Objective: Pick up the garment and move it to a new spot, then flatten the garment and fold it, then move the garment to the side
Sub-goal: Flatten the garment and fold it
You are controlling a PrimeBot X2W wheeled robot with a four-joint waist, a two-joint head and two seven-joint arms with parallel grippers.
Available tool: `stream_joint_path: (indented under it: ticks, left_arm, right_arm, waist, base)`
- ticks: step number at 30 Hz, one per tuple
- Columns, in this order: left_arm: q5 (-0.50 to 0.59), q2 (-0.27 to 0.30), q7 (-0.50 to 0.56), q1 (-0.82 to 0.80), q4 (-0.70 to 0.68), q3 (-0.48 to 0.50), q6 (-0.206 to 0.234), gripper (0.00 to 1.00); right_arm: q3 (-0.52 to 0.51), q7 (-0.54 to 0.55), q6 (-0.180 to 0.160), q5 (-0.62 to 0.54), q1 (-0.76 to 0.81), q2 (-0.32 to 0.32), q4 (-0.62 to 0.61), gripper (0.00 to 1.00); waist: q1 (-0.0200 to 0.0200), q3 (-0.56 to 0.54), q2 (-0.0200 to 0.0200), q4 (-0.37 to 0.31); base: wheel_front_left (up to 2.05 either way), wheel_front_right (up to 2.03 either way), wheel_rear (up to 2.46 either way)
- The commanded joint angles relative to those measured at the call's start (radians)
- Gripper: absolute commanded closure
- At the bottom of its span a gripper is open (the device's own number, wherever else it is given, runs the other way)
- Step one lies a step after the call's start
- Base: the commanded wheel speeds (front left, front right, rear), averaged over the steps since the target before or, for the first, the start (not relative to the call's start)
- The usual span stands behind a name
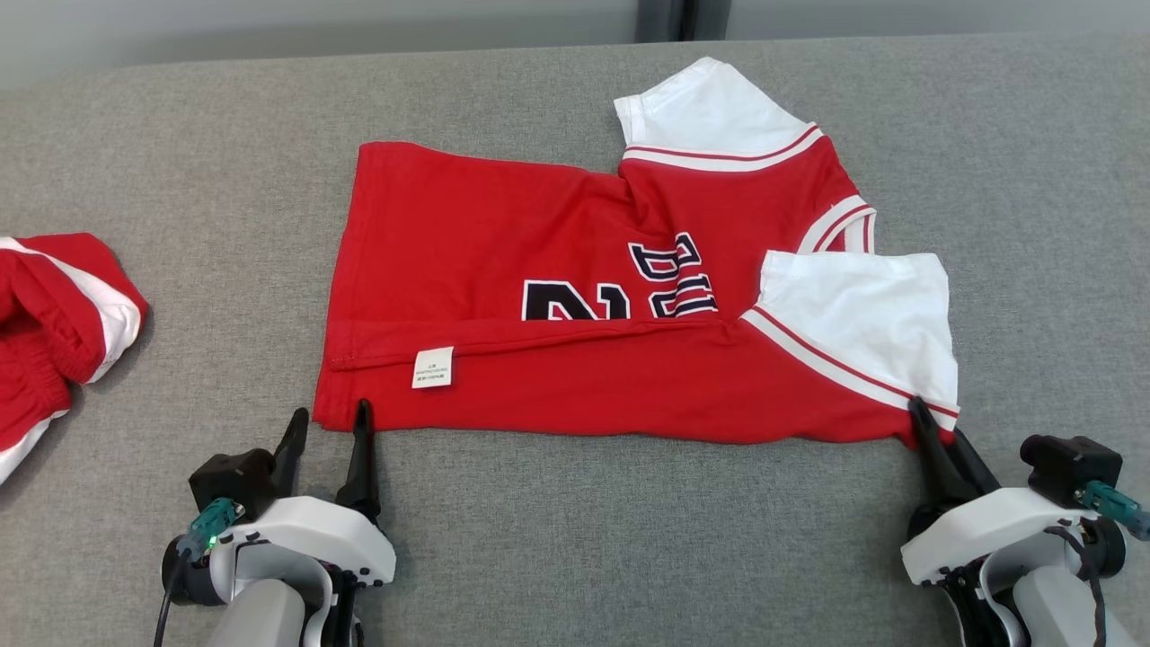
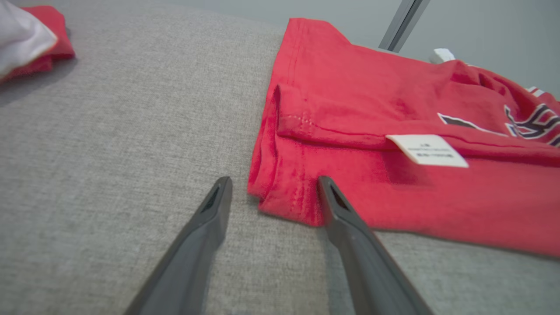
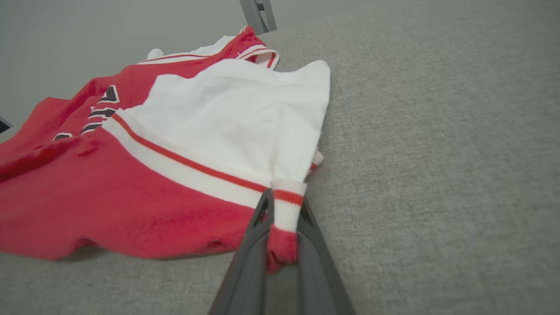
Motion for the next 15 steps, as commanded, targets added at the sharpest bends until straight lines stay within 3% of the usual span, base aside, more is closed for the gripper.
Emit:
stream_joint_path:
  ticks: [1,11,12,13,15]
  left_arm:
    - [-0.011,0.004,0.002,-0.006,0.012,-0.002,-0.001,0.00]
    - [-0.039,0.001,0.009,-0.050,0.136,-0.020,-0.018,0.00]
    - [-0.044,-0.001,0.011,-0.054,0.151,-0.031,-0.025,0.61]
    - [-0.051,-0.002,0.012,-0.057,0.162,-0.039,-0.034,1.00]
    - [-0.076,-0.006,0.013,-0.063,0.176,-0.052,-0.058,1.00]
  right_arm:
    - [-0.002,0.006,-0.003,0.005,-0.006,-0.013,0.002,1.00]
    - [0.038,0.004,-0.002,0.033,-0.040,-0.023,-0.064,1.00]
    - [0.040,0.004,-0.002,0.036,-0.040,-0.024,-0.064,1.00]
    - [0.042,0.004,-0.002,0.041,-0.040,-0.025,-0.064,1.00]
    - [0.040,0.004,-0.002,0.050,-0.043,-0.027,-0.063,1.00]
  waist:
    - [0.0000,0.002,0.0000,-0.002]
    - [0.0000,0.020,0.0000,-0.017]
    - [0.0000,0.020,0.0000,-0.018]
    - [0.0000,0.019,0.0000,-0.017]
    - [0.0000,0.016,0.0000,-0.016]
  base:
    - [0.00,0.00,0.00]
    - [0.00,0.00,0.00]
    - [0.00,0.00,0.00]
    - [0.00,0.00,0.00]
    - [0.00,0.00,0.00]
